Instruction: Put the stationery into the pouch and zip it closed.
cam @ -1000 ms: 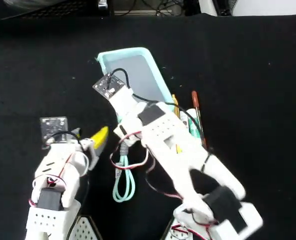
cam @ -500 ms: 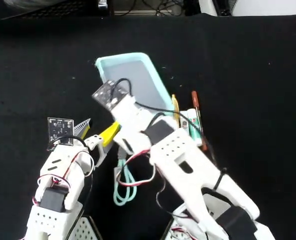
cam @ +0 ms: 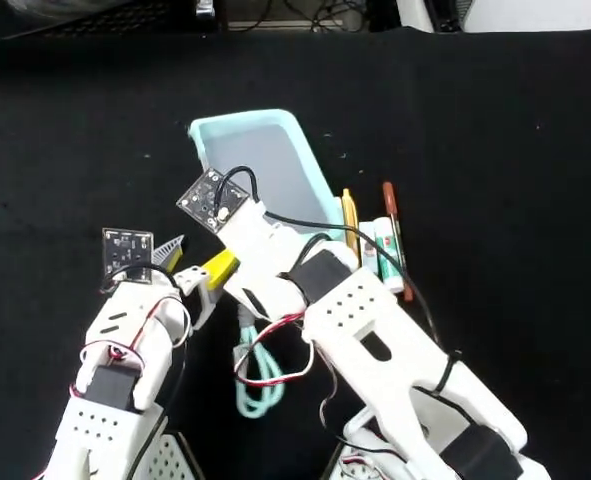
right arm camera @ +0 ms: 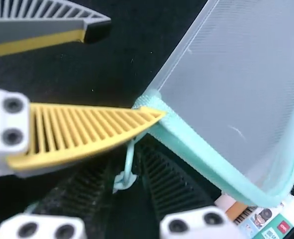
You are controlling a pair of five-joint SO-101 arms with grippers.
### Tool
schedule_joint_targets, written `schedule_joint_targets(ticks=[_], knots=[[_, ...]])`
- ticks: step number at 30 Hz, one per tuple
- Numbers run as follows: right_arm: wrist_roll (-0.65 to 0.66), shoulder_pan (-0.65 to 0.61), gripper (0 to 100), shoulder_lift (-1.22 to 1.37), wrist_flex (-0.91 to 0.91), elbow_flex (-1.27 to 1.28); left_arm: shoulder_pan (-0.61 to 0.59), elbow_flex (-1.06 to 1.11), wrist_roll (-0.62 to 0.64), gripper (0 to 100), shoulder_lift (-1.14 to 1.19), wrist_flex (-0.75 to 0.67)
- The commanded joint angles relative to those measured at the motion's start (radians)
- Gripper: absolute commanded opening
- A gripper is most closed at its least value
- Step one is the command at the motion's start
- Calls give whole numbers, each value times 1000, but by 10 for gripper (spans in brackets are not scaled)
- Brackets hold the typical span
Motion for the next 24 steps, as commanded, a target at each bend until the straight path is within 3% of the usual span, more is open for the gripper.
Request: schedule_joint_targets(ticks=[1,6,13,24], knots=[[5,-15,12,-42,-3,-12,-15,-12,-15,299,31,-2],[25,-15,12,-42,-5,-12,-79,-70,-15,300,31,54],[32,-14,12,-42,-6,-12,-79,-148,-15,301,31,195],[32,-14,12,-41,-6,-12,-77,-140,-20,301,29,199]])
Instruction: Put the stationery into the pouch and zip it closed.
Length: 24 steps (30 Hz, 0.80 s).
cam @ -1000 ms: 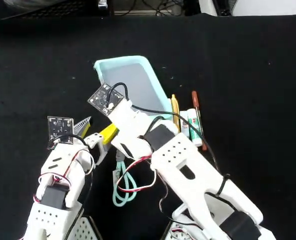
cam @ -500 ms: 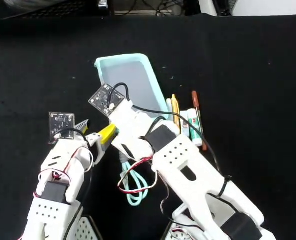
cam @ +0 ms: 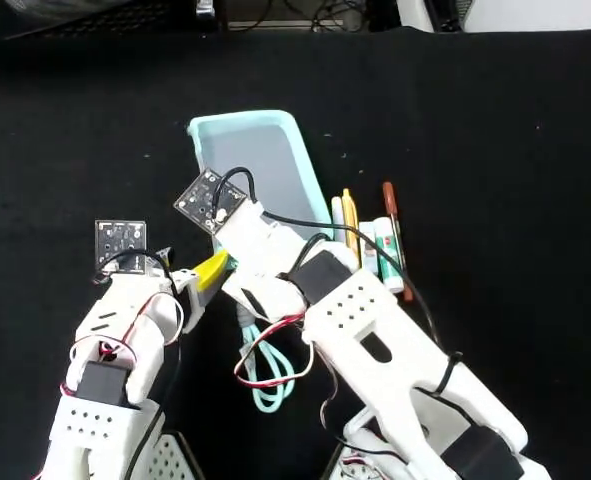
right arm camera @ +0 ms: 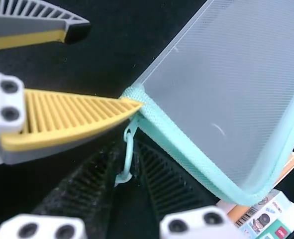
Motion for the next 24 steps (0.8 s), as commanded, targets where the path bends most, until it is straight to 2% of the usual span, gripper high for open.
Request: schedule_joint_targets(ticks=[1,5,9,14,18,24], knots=[[8,-12,12,-41,-5,-10,-10,-38,-31,301,6,5],[8,-12,12,-41,-2,-10,-10,13,-87,301,6,-37],[8,-12,12,-42,2,-10,-19,61,-87,301,6,-109],[8,-12,12,-44,3,-10,-19,71,-92,300,6,-124],[6,-12,12,-48,3,-10,-12,96,-161,296,6,-130],[8,-12,12,-44,3,-10,-19,91,-164,296,6,-123]])
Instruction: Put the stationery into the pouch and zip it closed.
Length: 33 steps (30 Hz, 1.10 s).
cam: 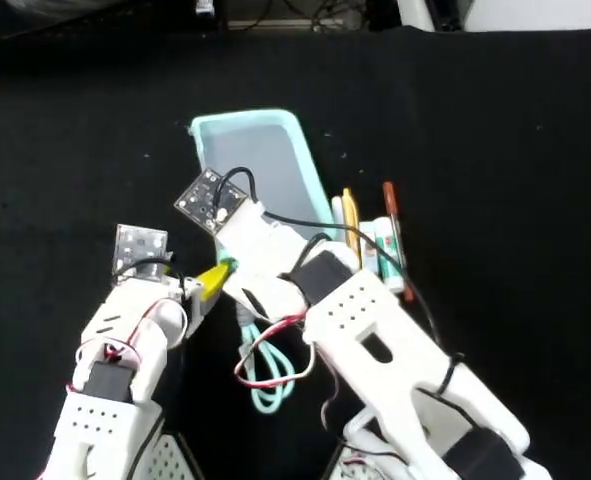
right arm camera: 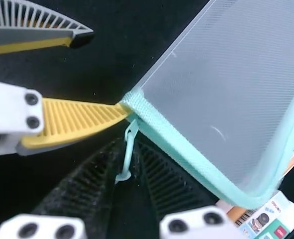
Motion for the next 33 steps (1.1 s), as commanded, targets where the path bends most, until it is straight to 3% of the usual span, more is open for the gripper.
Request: schedule_joint_targets(ticks=[1,11,13,16,17,19,23,33], knots=[[8,-12,12,-36,3,-10,-18,-7,-11,296,6,-2],[8,-12,12,-41,-3,8,-18,-7,-12,292,6,-9],[9,-12,12,-42,-5,16,-18,-22,-15,233,6,-9],[9,-12,12,-42,-5,16,-18,-59,-17,30,6,-3],[9,-12,12,-42,-5,16,-19,-65,-15,21,6,-3],[9,-12,12,-42,-6,16,-19,-70,-11,66,6,-2],[9,38,12,-44,-31,21,-25,-88,-14,33,6,8],[49,120,12,-321,-3,85,-239,-340,-8,29,6,270]])
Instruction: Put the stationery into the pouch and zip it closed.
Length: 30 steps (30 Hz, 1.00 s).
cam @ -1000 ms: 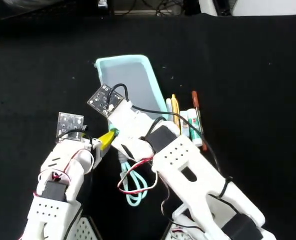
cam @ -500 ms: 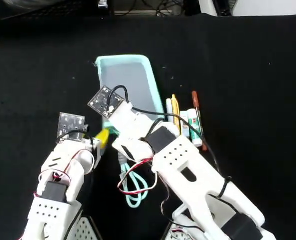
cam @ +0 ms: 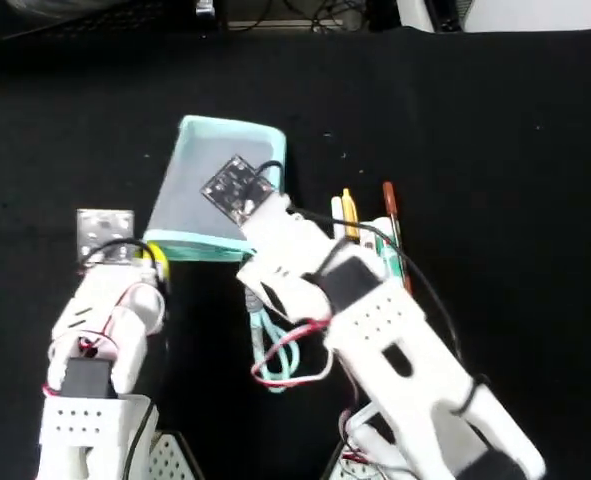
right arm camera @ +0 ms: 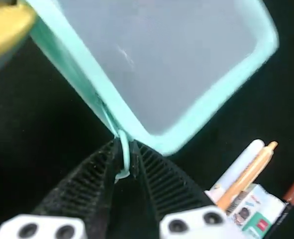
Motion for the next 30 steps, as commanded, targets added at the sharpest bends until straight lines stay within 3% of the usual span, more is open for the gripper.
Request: schedule_joint_targets(ticks=[1,10,21,25,30], knots=[[25,38,12,-176,12,25,-70,-107,0,29,-2,58],[68,157,12,-426,141,-33,-139,-308,0,29,-2,229],[58,150,16,-157,311,-409,-139,-616,12,32,11,351],[-2,28,128,-97,396,-389,-139,-616,15,30,12,354],[18,-137,271,-105,282,-222,-139,-622,51,32,12,354]])
